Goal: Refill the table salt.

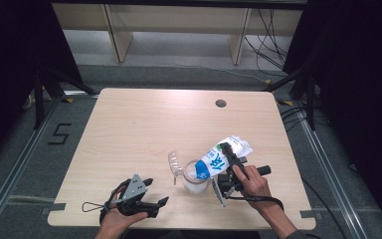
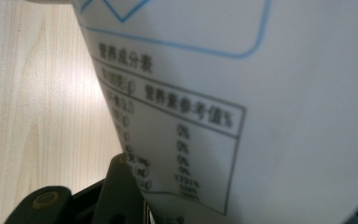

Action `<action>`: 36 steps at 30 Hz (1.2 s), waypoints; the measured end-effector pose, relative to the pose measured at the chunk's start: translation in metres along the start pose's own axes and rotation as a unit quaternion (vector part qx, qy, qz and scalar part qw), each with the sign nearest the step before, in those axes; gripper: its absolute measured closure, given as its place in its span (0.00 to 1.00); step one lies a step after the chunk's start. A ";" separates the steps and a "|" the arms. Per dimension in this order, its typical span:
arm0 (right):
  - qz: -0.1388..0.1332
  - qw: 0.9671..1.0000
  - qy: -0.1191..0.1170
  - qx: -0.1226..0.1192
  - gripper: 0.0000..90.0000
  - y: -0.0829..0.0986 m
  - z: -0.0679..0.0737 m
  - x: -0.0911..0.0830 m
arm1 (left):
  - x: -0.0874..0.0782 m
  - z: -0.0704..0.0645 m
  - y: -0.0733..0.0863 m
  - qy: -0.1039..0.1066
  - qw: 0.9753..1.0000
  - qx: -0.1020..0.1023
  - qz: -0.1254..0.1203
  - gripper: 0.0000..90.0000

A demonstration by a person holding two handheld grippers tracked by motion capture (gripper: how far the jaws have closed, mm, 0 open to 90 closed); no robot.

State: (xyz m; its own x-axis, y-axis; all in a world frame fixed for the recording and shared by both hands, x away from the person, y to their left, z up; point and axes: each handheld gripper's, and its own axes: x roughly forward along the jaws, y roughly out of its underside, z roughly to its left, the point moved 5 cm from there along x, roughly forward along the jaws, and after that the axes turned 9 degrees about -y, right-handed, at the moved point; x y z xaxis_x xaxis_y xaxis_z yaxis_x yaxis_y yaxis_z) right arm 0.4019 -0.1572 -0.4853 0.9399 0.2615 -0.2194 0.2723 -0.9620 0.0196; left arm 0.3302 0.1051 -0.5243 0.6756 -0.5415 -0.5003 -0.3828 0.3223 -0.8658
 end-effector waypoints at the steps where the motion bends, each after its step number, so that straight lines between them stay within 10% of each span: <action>1: 0.001 1.000 0.000 0.002 0.69 0.000 0.000 0.000 | 0.000 0.000 0.000 0.000 1.000 0.000 0.000 0.21; 20: -0.004 1.000 0.005 -0.008 0.70 -0.001 -0.001 -0.001 | 0.000 0.000 0.000 0.001 1.000 0.003 0.000 0.21; 22: -0.012 0.999 0.011 -0.041 0.70 -0.003 -0.006 0.000 | 0.000 0.000 0.000 0.001 1.000 0.001 0.000 0.21; 36: 0.007 1.000 0.003 -0.007 0.71 -0.001 0.000 -0.003 | 0.000 0.000 0.000 0.000 1.000 0.002 0.000 0.21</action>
State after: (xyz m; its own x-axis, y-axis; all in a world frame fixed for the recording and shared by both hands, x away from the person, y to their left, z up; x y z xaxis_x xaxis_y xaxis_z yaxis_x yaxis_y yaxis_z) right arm 0.3991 -0.1570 -0.4843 0.9451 0.2480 -0.2129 0.2614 -0.9645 0.0367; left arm 0.3304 0.1054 -0.5240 0.6752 -0.5417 -0.5007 -0.3806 0.3256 -0.8655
